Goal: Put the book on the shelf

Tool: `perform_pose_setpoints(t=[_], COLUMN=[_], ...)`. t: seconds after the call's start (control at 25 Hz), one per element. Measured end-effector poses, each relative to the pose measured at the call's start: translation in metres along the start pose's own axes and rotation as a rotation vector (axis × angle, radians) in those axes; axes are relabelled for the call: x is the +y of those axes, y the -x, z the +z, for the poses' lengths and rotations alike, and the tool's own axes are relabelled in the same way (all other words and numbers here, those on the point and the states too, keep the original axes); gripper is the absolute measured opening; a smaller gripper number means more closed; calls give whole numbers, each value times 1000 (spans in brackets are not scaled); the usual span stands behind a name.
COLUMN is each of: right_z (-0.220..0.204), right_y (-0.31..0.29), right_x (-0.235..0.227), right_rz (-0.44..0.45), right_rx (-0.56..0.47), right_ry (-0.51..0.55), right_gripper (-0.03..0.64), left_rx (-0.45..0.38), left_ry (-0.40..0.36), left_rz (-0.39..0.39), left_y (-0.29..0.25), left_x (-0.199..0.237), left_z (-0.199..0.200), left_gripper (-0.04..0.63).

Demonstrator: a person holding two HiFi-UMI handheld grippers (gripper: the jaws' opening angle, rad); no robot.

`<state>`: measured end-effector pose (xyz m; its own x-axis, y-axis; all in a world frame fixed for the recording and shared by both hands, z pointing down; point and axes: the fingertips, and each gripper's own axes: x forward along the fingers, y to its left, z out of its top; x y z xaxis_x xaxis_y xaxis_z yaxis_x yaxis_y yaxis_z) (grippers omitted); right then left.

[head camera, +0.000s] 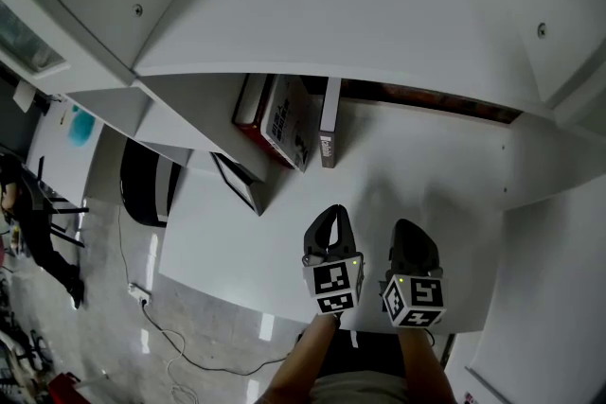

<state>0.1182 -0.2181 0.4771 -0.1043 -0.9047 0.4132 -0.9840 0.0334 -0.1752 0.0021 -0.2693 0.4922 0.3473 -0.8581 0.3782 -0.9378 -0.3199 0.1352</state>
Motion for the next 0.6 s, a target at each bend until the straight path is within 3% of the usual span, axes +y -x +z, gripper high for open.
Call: perform_pose_setpoints(t=[0.6], right_z=[21], right_y=[32], right_x=[10], right_rz=[36], right_rx=[-68], right_ry=[29], right_gripper=[16], left_rx=[-66], left_ry=[-42], left_rz=[-24], left_y=[54], left_x=[-23], left_z=[25], left_gripper=[25])
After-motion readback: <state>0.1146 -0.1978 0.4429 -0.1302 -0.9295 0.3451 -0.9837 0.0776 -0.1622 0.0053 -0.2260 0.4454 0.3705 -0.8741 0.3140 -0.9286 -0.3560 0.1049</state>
